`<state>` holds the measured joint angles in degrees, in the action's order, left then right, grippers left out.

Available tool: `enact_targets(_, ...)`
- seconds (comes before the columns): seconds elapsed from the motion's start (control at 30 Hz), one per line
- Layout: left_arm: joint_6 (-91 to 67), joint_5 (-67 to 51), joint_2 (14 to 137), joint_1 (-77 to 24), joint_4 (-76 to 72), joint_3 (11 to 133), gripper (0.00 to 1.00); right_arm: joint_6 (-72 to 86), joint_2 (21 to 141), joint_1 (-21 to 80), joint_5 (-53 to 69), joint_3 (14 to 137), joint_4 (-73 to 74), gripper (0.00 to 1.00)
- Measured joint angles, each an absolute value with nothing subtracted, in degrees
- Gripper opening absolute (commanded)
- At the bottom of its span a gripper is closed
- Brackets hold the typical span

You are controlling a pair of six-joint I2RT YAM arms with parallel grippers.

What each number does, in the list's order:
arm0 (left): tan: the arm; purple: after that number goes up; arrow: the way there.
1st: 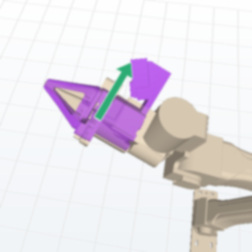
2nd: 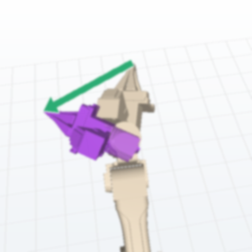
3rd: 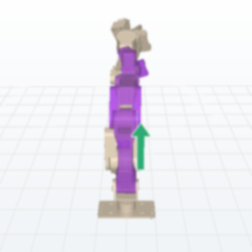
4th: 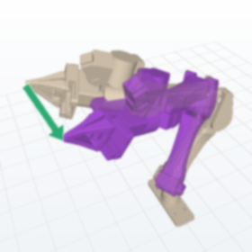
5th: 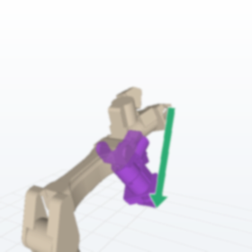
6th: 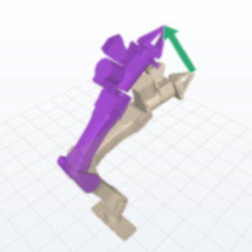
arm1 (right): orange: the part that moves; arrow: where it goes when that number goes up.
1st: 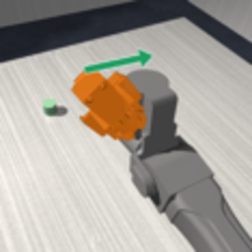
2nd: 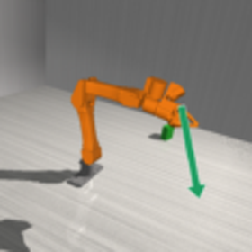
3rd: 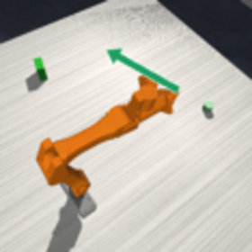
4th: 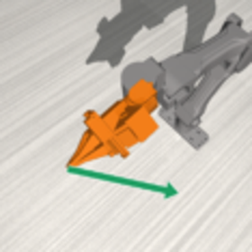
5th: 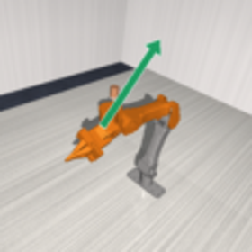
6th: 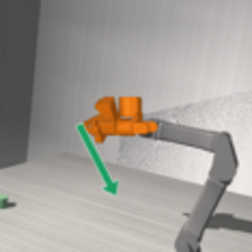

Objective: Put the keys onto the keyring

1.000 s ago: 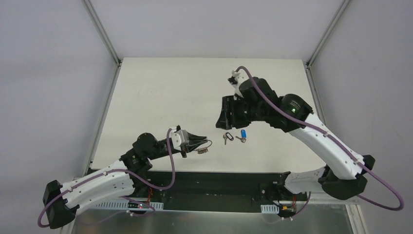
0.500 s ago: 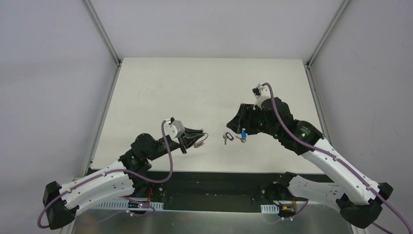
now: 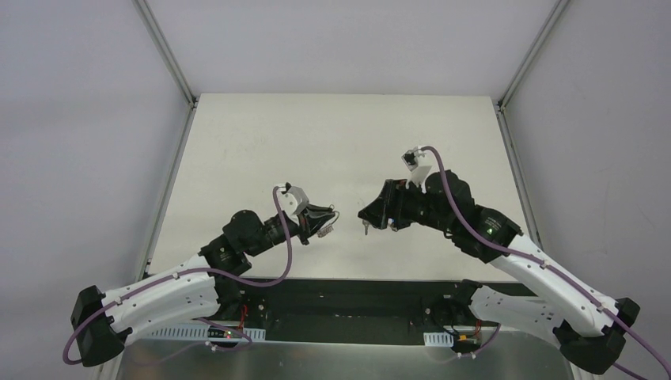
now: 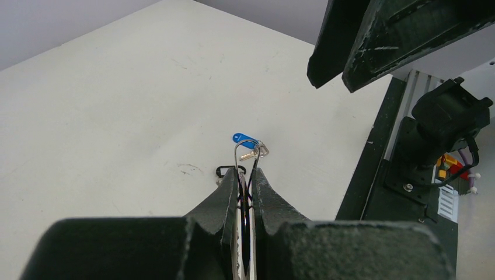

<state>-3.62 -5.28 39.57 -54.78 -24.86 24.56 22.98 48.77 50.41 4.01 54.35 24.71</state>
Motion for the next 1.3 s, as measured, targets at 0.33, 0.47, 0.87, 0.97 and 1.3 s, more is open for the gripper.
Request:
enact_targets(0.33, -5.43, -2.72, 41.34, -54.78, -23.99, 26.33, 0.0, 24.49, 58.78, 51.05, 9.21, 68.77, 27.27, 0.58)
enact_targets(0.47, -5.85, -2.48, 41.34, -54.78, -23.51, 27.09, 0.0, 25.78, 63.11, 51.05, 11.51, 73.34, 28.4, 0.53)
enact_targets(0.87, -6.96, -2.96, 41.15, -54.78, -23.46, 27.62, 0.0, 28.16, 70.08, 51.27, 13.02, 76.25, 31.62, 0.4)
enact_targets(0.97, -7.05, -3.01, 41.15, -54.78, -23.49, 27.62, 0.0, 28.38, 70.96, 51.42, 13.02, 77.1, 31.97, 0.37)
enact_targets(1.3, -7.07, -4.36, 41.15, -54.78, -23.57, 27.62, 0.0, 28.53, 73.93, 51.72, 13.61, 78.96, 32.03, 0.3)
